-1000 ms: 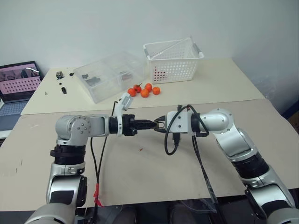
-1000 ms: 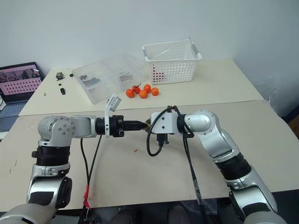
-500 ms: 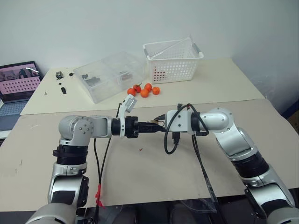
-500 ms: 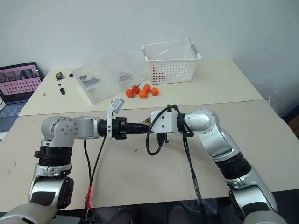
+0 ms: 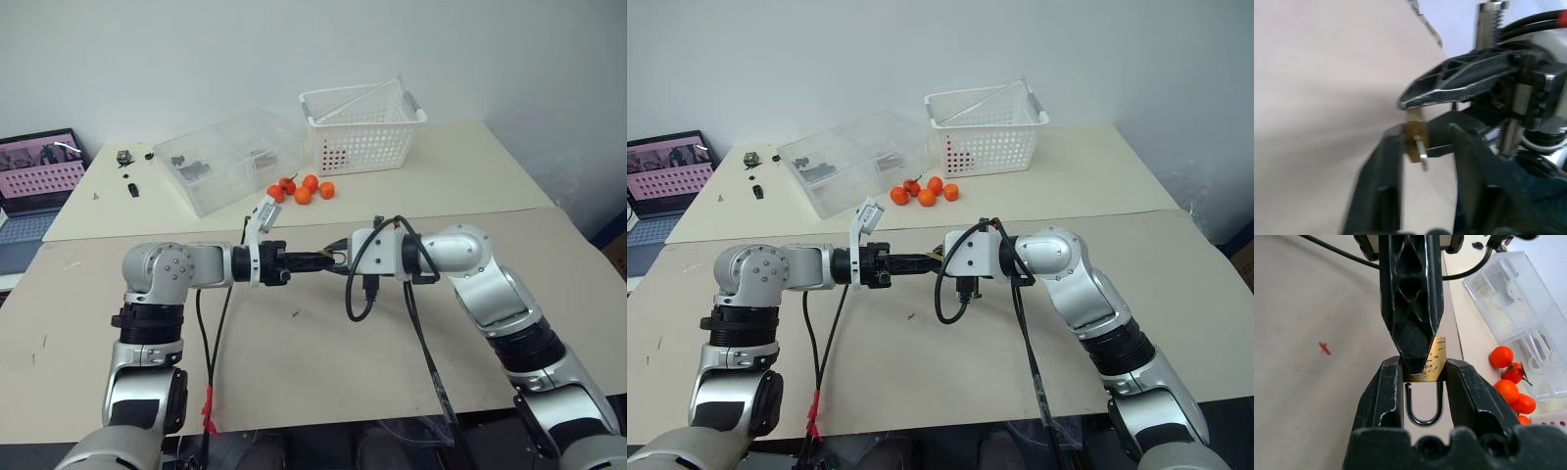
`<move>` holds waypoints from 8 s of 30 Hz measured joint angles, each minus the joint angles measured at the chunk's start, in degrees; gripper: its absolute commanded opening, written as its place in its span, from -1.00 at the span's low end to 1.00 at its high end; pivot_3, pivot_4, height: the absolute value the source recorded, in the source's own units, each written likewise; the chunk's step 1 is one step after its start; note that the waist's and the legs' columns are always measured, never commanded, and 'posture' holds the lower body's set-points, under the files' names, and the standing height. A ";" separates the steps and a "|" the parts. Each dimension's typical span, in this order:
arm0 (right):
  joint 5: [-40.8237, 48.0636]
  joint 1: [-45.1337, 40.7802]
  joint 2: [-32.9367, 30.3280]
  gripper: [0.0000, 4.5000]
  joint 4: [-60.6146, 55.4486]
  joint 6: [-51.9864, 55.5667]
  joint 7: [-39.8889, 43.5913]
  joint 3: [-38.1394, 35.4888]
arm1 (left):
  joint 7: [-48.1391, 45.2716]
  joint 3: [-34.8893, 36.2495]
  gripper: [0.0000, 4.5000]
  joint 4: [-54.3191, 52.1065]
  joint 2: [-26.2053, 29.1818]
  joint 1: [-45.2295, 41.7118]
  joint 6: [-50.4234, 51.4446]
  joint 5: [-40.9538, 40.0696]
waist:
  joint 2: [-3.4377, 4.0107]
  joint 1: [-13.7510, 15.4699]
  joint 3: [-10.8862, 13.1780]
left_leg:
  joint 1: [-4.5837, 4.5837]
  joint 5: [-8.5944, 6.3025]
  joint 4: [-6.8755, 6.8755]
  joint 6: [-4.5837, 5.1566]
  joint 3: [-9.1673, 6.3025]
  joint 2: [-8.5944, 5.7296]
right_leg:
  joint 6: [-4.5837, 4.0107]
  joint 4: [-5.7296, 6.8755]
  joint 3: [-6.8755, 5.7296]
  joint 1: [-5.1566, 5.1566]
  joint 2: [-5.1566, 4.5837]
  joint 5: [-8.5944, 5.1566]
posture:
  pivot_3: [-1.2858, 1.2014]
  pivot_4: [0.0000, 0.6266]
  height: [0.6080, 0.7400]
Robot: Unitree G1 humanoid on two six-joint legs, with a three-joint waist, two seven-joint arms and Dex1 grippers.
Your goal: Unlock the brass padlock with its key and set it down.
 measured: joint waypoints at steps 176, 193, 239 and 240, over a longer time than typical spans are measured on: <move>32.93 -1.55 -7.63 0.99 -9.64 36.28 6.33 -13.51 | 2.03 -0.04 -1.00 -0.22 3.66 1.40 0.79 -2.82 | -0.05 1.32 0.03 | -0.04 -0.07 0.00 -0.12 0.10 0.02 | -0.10 -0.12 0.03 0.02 -0.02 0.05 | 0.03 -0.52 1.00; 37.99 -0.90 -9.97 0.99 -15.20 42.35 -0.56 -13.55 | 0.83 -8.16 -1.00 2.95 -0.06 2.67 1.27 1.54 | -0.06 1.32 0.04 | -0.05 -0.07 0.01 -0.10 0.13 0.04 | -0.10 -0.12 0.03 0.01 -0.02 0.04 | 0.03 -0.52 1.00; 35.03 -2.02 -11.34 1.00 -11.73 37.03 -2.37 -8.81 | 4.30 0.40 -1.00 6.81 -4.79 2.22 7.07 6.85 | -0.12 1.56 0.06 | -0.06 -0.11 0.01 -0.14 0.22 0.07 | -0.10 -0.13 0.00 0.00 -0.02 0.05 | 0.03 -0.52 1.00; 35.01 -2.01 -11.36 1.00 -11.86 37.03 -2.44 -8.85 | 4.33 -0.46 -1.00 8.04 -5.33 2.08 6.43 7.36 | -0.13 1.47 0.06 | -0.06 -0.11 0.01 -0.14 0.22 0.06 | -0.10 -0.12 0.00 0.00 -0.02 0.05 | 0.03 -0.52 1.00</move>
